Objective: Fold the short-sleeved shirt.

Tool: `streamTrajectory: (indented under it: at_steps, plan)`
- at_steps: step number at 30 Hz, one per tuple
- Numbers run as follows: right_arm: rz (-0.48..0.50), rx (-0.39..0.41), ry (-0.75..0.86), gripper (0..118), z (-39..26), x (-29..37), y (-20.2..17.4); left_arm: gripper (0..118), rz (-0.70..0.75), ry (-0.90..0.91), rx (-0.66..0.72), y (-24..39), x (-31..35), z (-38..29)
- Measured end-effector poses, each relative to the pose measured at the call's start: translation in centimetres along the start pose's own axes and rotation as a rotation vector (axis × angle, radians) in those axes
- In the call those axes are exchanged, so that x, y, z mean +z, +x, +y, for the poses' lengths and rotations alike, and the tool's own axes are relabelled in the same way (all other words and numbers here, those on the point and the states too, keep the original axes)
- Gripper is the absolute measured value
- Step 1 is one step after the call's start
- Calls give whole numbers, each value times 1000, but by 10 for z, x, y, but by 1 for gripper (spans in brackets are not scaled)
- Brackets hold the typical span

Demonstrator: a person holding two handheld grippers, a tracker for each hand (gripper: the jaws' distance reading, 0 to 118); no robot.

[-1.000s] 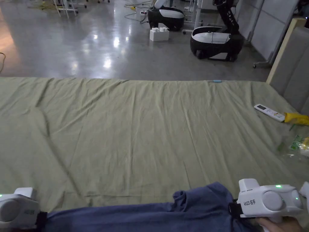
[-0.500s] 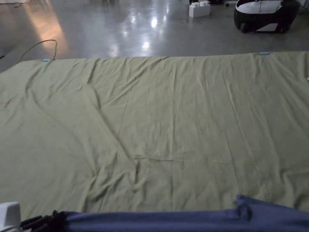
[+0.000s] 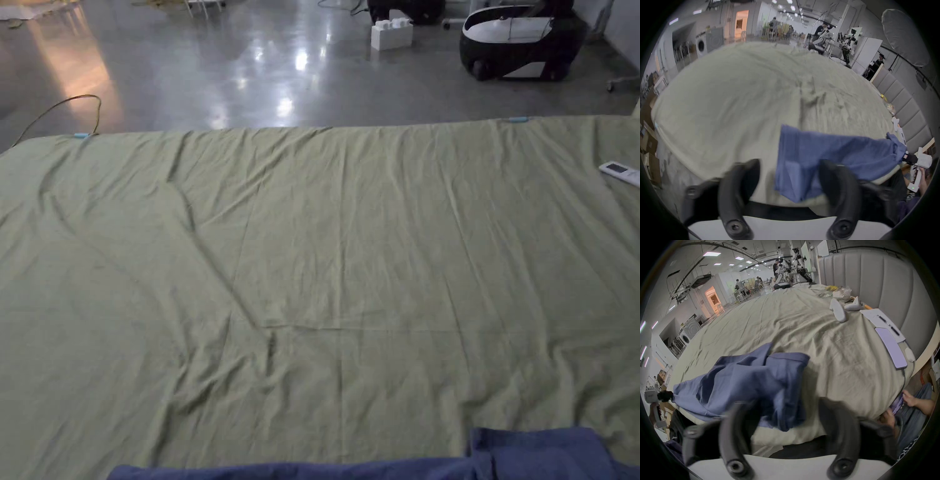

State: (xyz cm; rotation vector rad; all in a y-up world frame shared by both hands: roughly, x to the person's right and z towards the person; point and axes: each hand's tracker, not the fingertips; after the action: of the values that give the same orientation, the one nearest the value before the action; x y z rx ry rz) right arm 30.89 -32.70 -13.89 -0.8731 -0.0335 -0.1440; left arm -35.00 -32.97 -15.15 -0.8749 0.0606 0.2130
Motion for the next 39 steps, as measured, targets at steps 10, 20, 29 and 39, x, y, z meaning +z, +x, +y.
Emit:
streamTrajectory:
  at_steps: [10, 20, 29, 39]
  plan:
    - [21, 119, 607, 79, 85, 112, -48, 89, 100, 778, -274, 97, 160, 76]
    - [90, 295, 890, 78, 131, 149, -129, 78, 121, 926, -356, 176, 190, 92]
    - [144, 301, 767, 0, 120, 136, -148, 0, -61, 853, -321, 179, 190, 88]
    - [154, 277, 774, 0, 118, 131, -144, 0, -73, 846, -321, 183, 191, 96]
